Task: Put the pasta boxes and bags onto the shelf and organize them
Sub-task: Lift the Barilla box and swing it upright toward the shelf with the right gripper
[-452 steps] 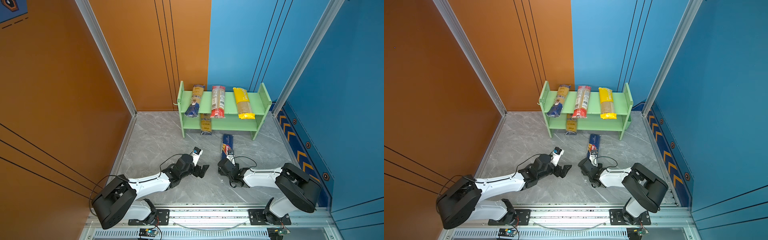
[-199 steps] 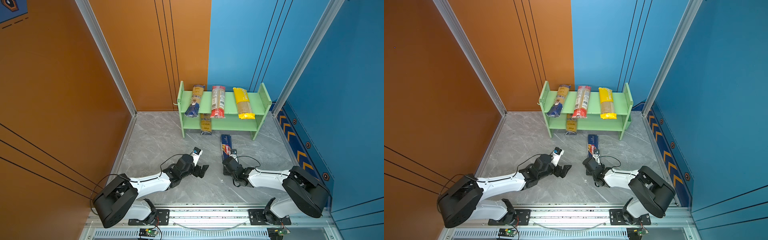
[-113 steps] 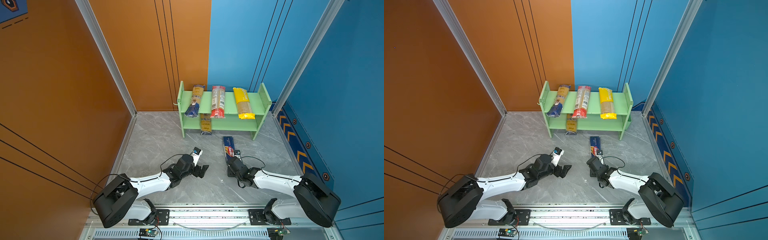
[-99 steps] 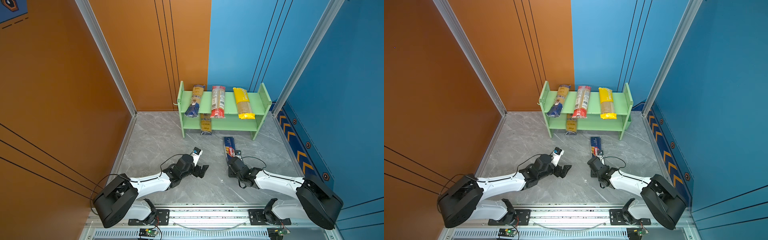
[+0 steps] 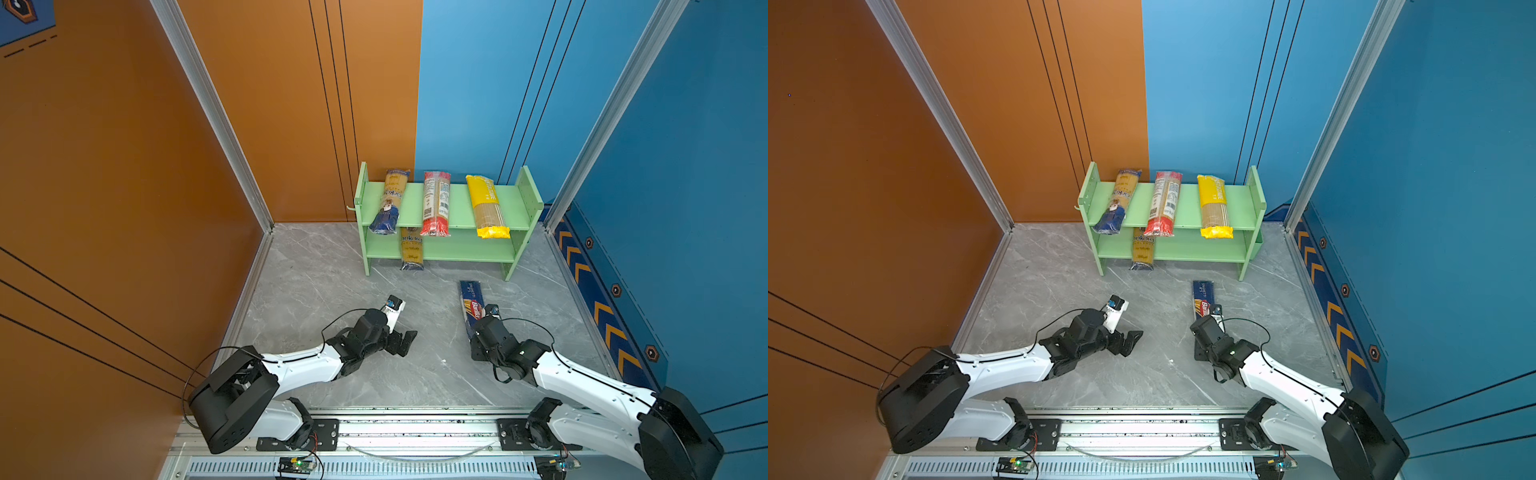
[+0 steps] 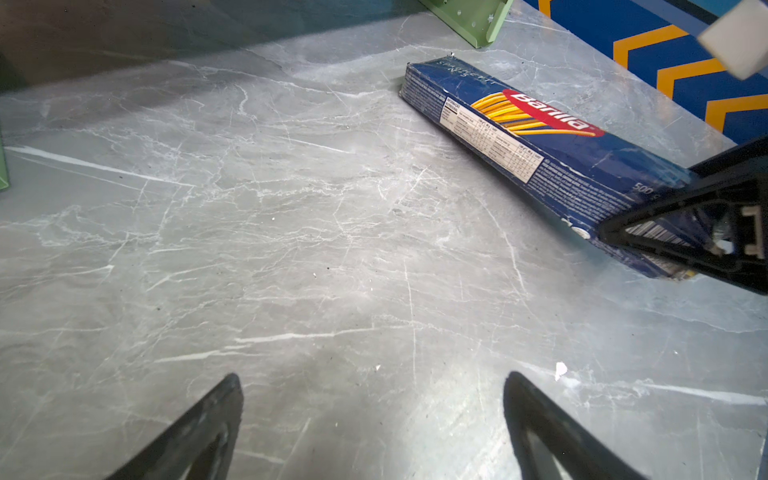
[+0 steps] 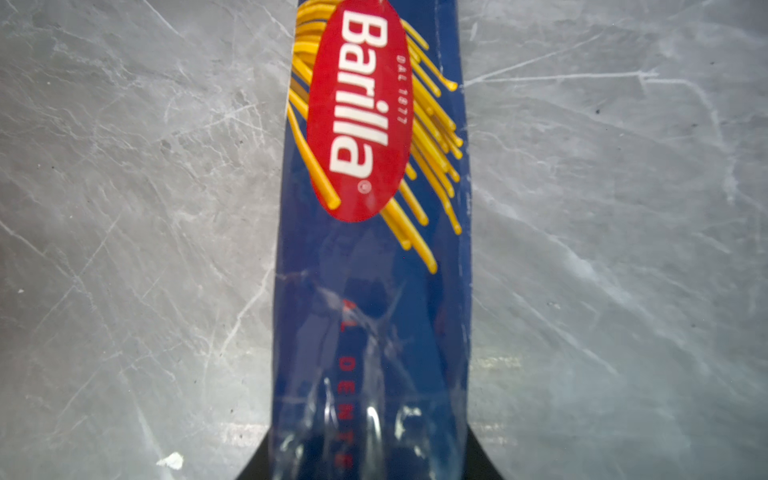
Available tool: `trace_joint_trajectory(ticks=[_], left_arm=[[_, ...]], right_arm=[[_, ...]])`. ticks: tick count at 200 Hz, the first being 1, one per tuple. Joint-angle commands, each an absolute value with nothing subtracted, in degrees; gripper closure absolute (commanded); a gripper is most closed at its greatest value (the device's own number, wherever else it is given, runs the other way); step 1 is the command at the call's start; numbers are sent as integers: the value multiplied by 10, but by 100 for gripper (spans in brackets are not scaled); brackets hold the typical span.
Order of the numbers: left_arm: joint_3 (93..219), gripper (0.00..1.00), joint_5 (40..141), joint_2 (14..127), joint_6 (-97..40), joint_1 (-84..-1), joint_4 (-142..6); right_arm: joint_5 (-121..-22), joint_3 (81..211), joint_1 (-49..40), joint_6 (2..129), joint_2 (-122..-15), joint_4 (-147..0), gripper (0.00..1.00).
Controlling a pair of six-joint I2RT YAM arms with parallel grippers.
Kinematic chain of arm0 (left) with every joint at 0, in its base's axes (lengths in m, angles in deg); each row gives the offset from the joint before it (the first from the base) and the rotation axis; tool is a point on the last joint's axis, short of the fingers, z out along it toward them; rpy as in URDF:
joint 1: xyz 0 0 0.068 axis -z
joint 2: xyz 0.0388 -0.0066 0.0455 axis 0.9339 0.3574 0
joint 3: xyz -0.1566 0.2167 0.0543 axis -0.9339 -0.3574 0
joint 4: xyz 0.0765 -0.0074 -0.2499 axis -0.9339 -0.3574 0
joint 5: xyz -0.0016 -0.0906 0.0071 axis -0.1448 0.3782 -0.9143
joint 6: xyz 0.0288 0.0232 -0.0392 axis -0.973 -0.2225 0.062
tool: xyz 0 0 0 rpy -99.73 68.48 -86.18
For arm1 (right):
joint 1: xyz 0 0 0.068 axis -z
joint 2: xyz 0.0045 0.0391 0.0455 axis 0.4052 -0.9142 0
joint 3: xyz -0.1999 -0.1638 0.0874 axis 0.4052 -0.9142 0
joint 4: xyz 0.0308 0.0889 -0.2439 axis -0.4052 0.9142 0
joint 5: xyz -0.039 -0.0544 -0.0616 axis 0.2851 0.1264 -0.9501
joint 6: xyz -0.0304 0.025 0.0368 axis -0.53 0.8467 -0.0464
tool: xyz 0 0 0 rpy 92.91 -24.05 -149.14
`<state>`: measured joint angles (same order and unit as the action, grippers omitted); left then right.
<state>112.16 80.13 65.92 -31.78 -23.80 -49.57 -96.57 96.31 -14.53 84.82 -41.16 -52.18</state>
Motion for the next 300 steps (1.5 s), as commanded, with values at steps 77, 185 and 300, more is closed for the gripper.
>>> trace_joint_trajectory(ticks=[77,185,300], left_arm=[[1125,2,796,672,-310,-242,-486],[1125,2,789,676,-308,-243,-486],[1125,2,788,675,-306,-243,-486]], right_arm=[[-965,1014,-138,843,-336,-442,100],[-983,1022,-137,822,-229,-423,100],[-995,1067,-146,800,-195,-397,100]])
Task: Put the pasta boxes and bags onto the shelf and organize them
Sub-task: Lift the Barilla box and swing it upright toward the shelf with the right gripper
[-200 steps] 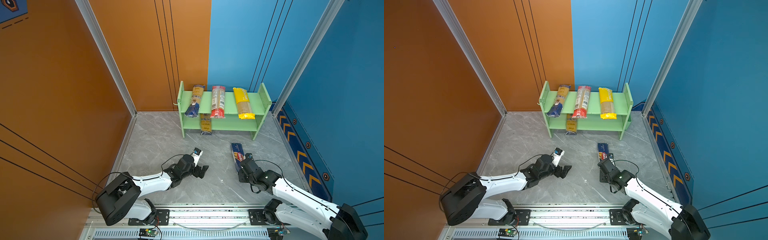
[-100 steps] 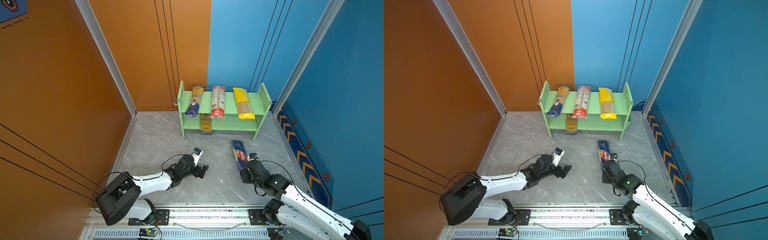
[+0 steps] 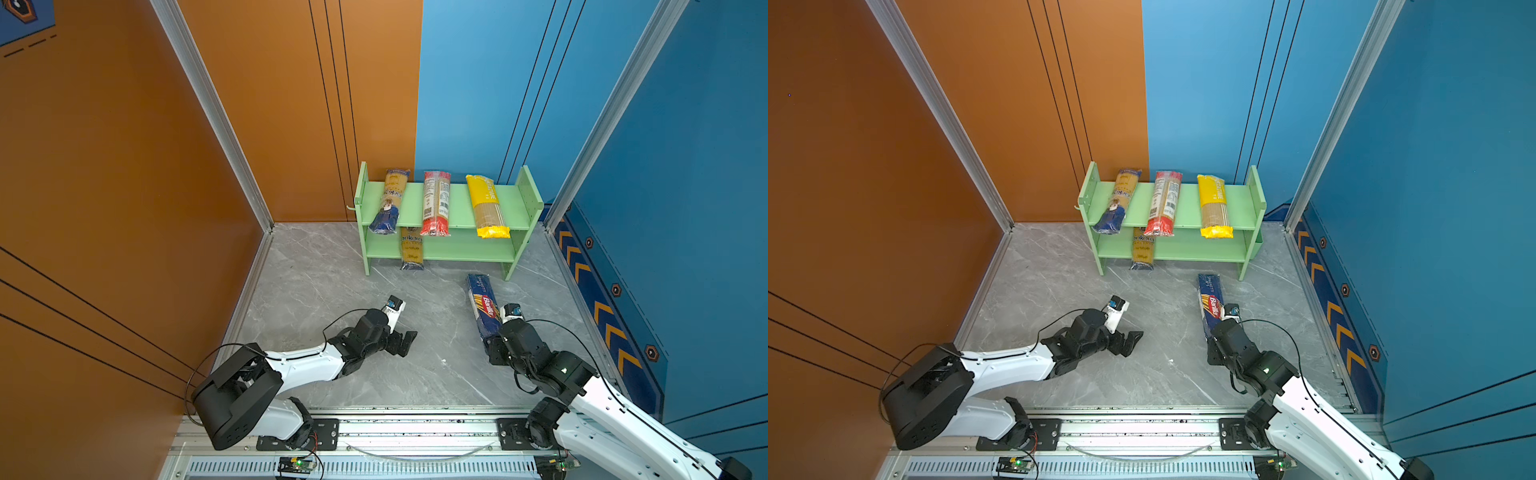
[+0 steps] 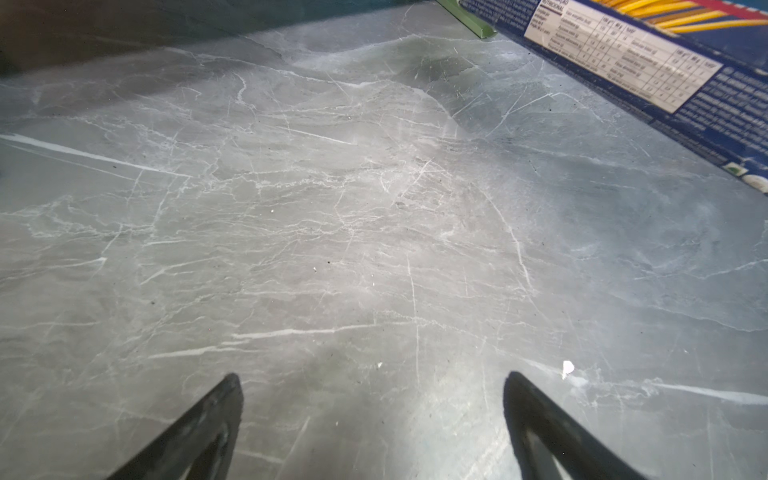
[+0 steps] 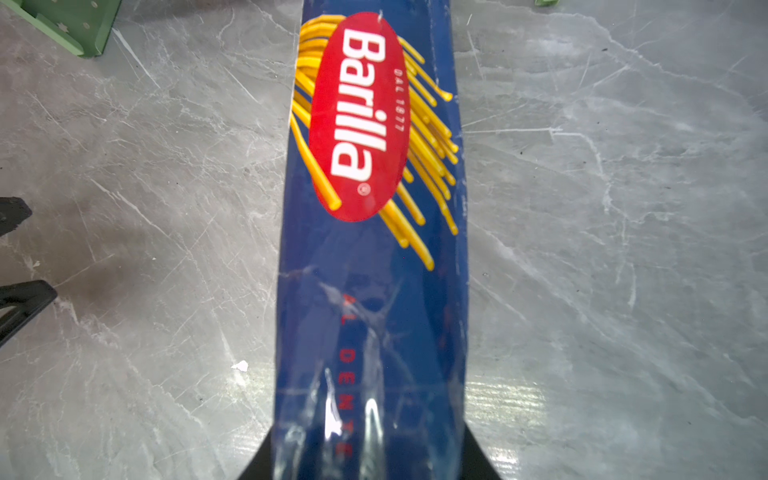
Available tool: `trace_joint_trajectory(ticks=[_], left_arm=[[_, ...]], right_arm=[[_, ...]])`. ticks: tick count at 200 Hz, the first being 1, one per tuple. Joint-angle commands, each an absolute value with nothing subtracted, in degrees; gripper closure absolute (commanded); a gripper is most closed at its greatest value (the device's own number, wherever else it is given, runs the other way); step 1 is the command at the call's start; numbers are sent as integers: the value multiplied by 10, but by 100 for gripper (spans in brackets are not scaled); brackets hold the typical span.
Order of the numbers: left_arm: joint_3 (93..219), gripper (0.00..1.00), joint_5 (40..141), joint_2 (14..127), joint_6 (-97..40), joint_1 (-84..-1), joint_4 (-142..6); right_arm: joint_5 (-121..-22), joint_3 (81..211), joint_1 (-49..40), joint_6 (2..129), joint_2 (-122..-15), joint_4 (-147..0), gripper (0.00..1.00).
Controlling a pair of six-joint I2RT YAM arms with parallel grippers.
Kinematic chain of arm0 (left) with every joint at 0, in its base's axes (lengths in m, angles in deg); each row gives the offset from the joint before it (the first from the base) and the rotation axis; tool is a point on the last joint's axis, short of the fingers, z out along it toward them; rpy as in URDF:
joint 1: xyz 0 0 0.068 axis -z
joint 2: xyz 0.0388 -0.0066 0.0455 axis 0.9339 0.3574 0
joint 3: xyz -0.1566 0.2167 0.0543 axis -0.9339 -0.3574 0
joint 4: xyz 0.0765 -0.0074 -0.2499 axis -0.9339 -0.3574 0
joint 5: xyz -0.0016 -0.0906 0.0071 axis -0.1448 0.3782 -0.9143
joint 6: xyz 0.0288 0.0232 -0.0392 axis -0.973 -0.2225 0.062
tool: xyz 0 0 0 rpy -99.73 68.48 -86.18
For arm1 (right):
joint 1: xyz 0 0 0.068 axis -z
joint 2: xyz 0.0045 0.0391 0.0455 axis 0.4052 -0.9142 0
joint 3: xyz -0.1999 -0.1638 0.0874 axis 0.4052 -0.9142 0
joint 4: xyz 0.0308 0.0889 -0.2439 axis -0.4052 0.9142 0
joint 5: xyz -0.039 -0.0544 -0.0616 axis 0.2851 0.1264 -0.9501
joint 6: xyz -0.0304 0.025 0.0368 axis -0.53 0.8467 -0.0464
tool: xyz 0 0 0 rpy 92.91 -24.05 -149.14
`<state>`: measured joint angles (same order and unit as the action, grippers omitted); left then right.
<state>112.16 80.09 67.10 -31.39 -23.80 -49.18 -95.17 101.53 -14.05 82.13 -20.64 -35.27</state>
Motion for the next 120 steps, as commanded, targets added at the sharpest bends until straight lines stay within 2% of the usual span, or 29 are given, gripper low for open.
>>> trace_joint_trajectory(ticks=[1,120], left_arm=[[1125,2,788,675,-306,-243,-486],[1130,2,793,681,-306,-243,-486]], right_arm=[[-996,1067,-147,800,-195,-397,100],[-1028,1110,-159,770,-211,-428,100]])
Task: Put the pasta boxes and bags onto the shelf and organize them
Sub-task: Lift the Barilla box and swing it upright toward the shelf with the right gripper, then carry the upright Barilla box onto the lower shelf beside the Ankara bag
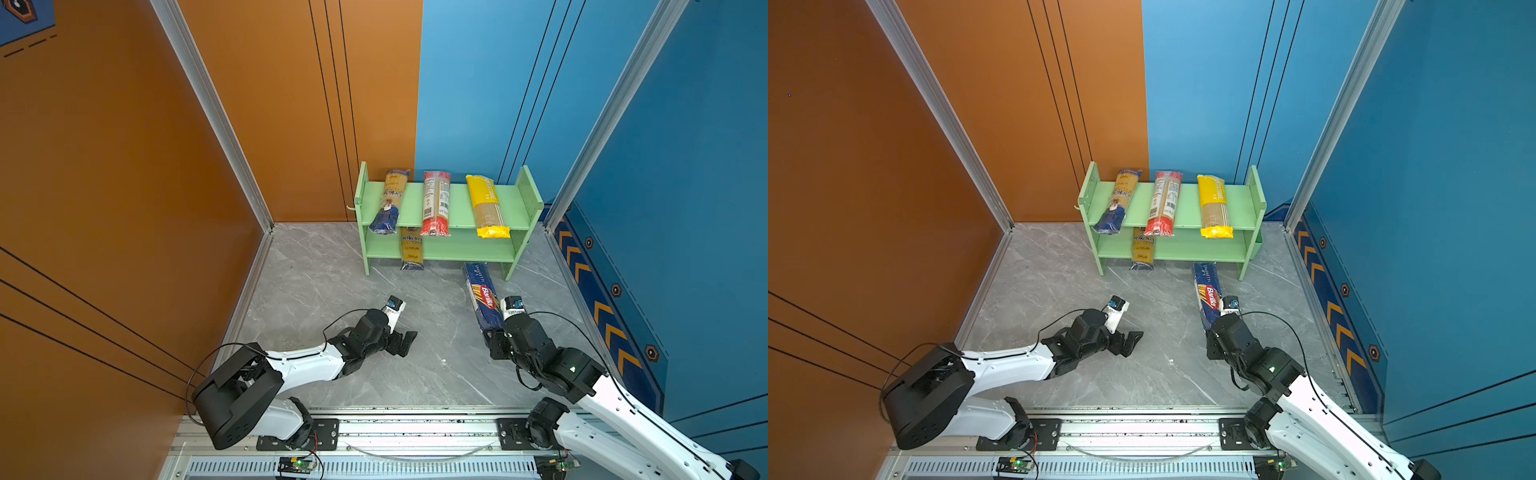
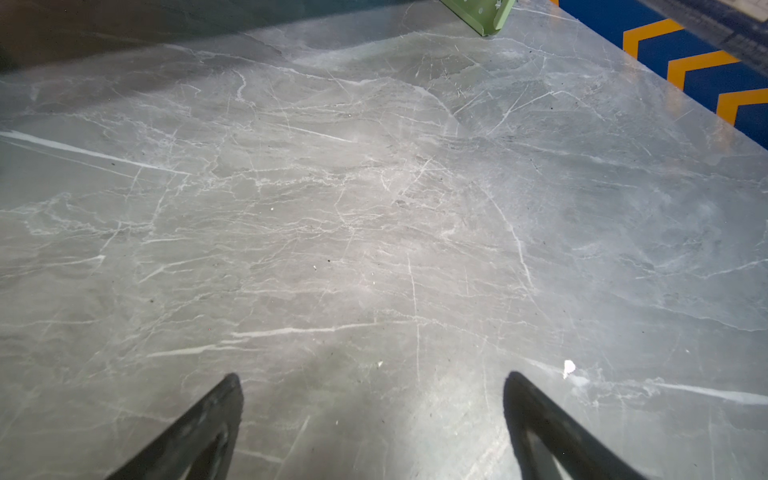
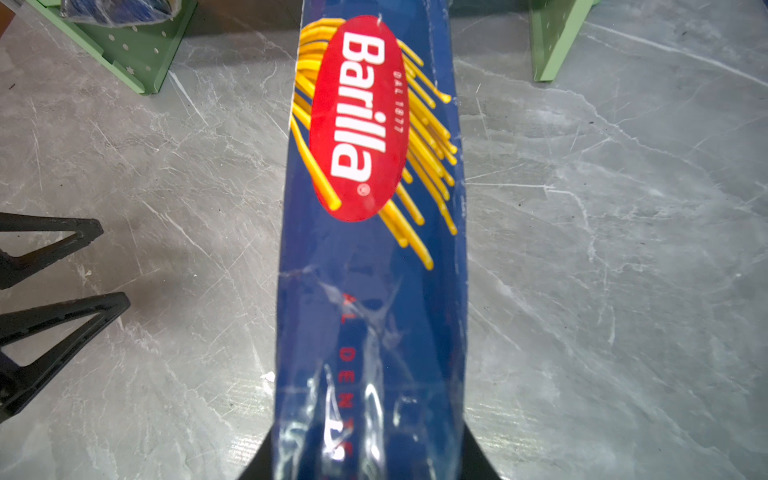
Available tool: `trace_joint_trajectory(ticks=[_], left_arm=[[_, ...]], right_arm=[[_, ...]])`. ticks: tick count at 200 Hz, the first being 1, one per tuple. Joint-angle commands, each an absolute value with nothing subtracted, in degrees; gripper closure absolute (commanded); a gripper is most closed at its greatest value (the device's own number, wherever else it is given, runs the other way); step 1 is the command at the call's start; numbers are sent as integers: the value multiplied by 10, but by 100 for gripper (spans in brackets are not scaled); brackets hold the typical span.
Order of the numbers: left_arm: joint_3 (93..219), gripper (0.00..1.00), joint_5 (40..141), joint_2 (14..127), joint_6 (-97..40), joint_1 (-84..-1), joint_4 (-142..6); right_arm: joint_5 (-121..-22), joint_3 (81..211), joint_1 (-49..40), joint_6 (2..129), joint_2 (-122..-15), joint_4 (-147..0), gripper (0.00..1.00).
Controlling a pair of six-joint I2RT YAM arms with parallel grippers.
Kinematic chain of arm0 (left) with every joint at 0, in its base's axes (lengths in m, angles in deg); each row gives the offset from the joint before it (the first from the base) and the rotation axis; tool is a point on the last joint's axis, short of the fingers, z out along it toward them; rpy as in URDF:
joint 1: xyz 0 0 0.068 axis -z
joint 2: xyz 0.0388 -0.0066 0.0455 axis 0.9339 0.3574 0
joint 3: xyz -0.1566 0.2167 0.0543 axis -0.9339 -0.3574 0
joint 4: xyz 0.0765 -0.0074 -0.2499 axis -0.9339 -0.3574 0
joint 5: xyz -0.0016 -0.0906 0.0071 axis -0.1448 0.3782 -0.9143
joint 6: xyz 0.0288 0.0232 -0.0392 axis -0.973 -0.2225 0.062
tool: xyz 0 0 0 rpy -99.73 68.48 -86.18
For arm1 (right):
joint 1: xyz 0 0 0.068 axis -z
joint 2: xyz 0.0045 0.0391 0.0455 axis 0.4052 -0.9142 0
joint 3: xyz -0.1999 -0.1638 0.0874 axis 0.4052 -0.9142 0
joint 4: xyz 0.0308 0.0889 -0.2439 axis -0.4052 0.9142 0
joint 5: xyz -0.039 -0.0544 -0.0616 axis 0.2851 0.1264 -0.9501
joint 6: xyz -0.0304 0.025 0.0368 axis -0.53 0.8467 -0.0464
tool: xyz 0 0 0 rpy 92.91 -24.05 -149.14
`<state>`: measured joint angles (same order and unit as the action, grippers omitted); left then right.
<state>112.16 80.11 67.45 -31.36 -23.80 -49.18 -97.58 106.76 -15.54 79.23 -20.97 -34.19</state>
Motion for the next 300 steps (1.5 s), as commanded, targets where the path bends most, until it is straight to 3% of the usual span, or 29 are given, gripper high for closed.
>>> trace_joint_trajectory(ticks=[1,300], left_arm=[[1130,2,793,680,-306,-243,-487],[1120,2,787,673,-306,-243,-487]], right_arm=[[-1028,1110,-159,770,-211,-429,100],[-1016,1103,-100,756,-404,-753,100]])
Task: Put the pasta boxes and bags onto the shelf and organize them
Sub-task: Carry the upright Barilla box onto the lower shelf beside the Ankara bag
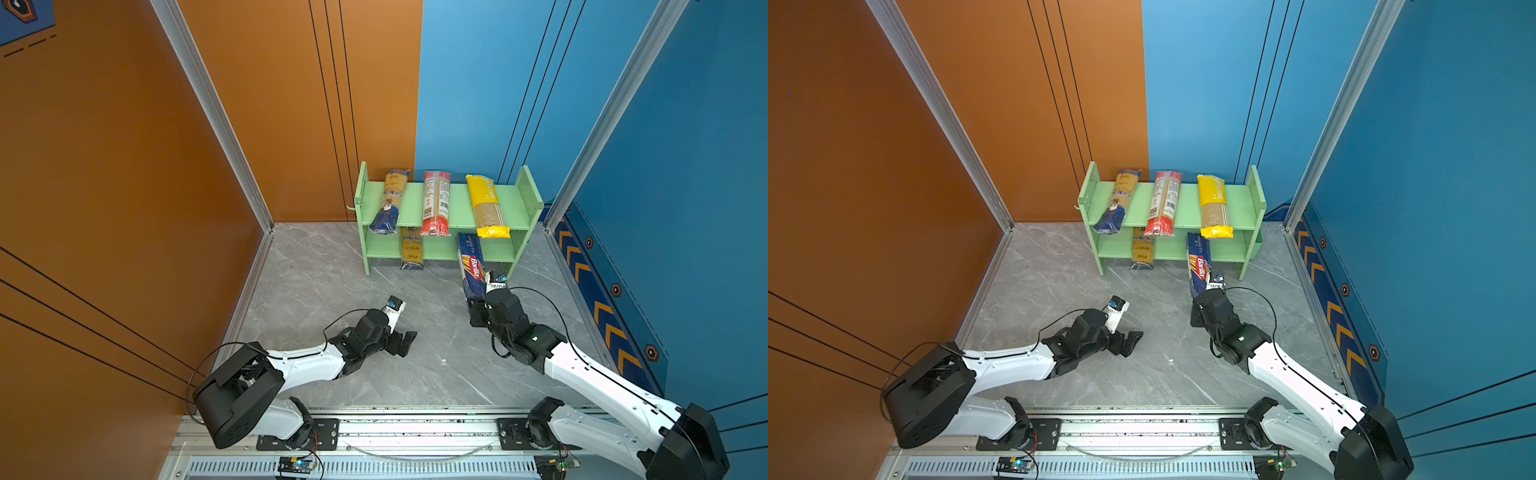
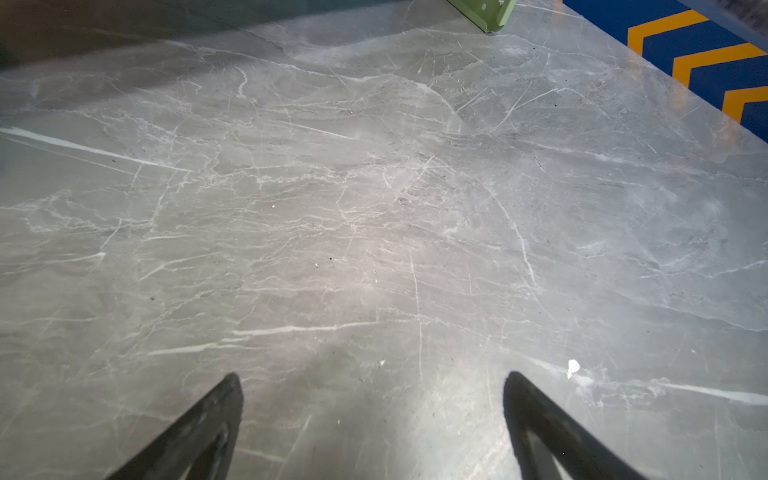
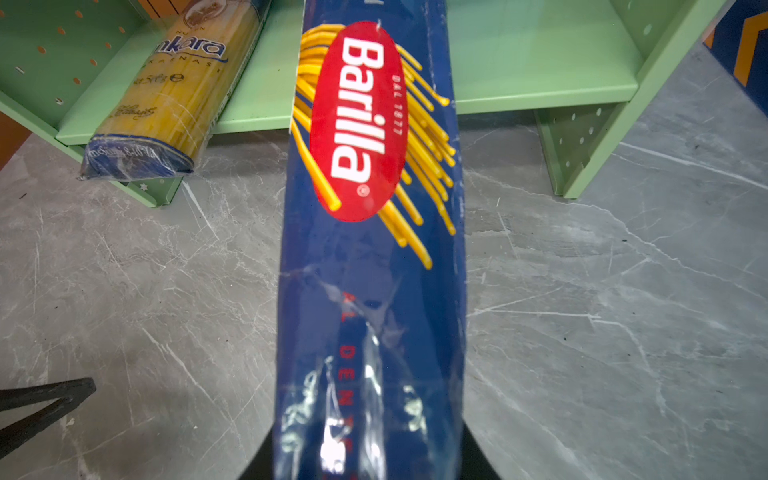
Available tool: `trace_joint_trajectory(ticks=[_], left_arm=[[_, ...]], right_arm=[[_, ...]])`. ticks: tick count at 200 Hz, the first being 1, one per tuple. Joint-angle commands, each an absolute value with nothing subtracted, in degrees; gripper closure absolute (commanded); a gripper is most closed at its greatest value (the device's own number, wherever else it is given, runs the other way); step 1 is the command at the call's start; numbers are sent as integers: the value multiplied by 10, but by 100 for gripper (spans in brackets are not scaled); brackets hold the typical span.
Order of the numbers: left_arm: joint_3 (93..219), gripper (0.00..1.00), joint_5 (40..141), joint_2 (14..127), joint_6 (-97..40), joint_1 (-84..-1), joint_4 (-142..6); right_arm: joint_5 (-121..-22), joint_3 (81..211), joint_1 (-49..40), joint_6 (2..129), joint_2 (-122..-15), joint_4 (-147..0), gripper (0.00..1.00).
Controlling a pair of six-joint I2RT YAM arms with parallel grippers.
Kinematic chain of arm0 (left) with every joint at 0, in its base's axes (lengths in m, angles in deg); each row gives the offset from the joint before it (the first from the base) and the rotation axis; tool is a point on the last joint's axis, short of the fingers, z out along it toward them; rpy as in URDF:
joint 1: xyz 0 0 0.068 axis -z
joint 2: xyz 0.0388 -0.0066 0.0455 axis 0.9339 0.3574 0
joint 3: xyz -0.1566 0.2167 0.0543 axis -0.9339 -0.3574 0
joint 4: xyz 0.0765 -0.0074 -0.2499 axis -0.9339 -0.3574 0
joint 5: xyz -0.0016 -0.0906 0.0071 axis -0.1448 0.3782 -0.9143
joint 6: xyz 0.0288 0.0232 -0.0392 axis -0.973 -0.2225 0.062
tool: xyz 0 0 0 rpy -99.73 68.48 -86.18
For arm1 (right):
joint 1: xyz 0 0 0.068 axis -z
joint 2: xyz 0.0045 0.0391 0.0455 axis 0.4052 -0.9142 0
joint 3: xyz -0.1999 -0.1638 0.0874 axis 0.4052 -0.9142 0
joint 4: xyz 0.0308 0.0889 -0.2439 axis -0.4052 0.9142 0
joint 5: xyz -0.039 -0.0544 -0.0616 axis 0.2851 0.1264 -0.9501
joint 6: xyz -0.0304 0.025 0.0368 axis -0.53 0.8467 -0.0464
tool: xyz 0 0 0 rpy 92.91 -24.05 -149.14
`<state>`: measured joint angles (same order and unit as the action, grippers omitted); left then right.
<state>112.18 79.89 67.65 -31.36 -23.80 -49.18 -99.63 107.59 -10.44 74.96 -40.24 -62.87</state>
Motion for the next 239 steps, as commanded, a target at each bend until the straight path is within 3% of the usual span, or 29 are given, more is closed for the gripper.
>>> trace_joint_trajectory(ticks=[1,239], left_arm=[[1120,2,787,673,-306,-243,-487],[1109,2,782,659,-308,-246,-487]], right_arm=[[-1016,1103,-100,756,-405,-754,100],[-997,1164,-62,774,-545,-860,100]])
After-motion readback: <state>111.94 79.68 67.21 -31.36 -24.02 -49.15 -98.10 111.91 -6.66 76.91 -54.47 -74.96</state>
